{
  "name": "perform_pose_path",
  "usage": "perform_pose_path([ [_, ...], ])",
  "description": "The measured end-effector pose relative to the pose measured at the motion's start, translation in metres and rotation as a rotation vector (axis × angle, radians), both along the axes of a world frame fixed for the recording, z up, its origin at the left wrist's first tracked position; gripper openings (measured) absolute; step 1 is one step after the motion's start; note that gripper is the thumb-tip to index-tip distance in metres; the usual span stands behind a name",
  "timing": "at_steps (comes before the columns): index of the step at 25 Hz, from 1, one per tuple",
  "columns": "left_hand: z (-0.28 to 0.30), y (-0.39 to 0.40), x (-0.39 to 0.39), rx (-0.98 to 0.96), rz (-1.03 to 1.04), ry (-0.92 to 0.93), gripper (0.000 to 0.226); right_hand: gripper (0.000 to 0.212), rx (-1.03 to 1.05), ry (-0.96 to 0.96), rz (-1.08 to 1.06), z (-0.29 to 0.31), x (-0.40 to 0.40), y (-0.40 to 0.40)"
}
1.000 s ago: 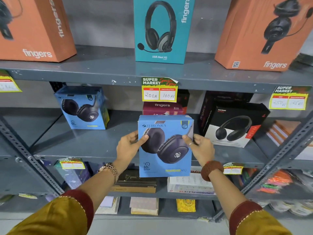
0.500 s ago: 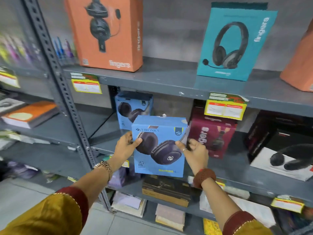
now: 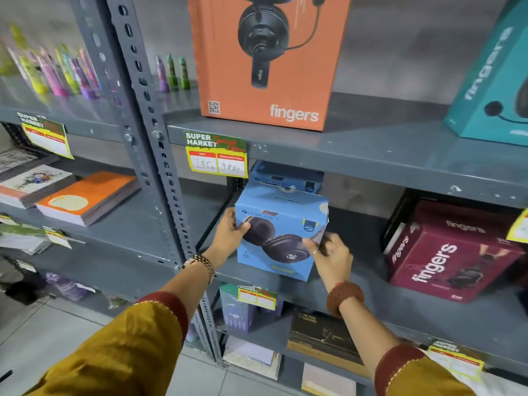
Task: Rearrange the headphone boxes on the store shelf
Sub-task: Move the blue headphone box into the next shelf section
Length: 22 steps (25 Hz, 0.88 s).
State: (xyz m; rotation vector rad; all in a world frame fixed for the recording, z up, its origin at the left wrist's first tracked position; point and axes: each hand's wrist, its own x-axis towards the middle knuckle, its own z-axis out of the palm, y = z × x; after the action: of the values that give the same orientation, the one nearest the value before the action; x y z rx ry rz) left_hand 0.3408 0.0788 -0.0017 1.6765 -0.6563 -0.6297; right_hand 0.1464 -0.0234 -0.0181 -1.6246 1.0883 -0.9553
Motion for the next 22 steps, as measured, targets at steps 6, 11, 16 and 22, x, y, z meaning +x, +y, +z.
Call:
perform_pose_path([
  [6, -0.008, -0.013, 0.015, -0.025, 0.018, 0.044, 0.034, 0.039, -0.046, 0.026, -0.019, -0.008, 0.014, -0.009],
  [11, -0.009, -0.007, 0.006, -0.079, 0.059, 0.049, 0.043, 0.05, 0.023, 0.032, 0.116, -0.009, 0.0, -0.014],
  [16, -0.038, 0.017, -0.023, -0.049, 0.308, 0.059, 0.043, 0.044, 0.034, 0.089, 0.09, -0.028, -0.073, -0.029],
  [22, -0.093, 0.002, -0.121, -0.03, 0.295, 0.104, 0.014, 0.03, 0.044, 0.132, -0.085, -0.053, -0.205, -0.054],
])
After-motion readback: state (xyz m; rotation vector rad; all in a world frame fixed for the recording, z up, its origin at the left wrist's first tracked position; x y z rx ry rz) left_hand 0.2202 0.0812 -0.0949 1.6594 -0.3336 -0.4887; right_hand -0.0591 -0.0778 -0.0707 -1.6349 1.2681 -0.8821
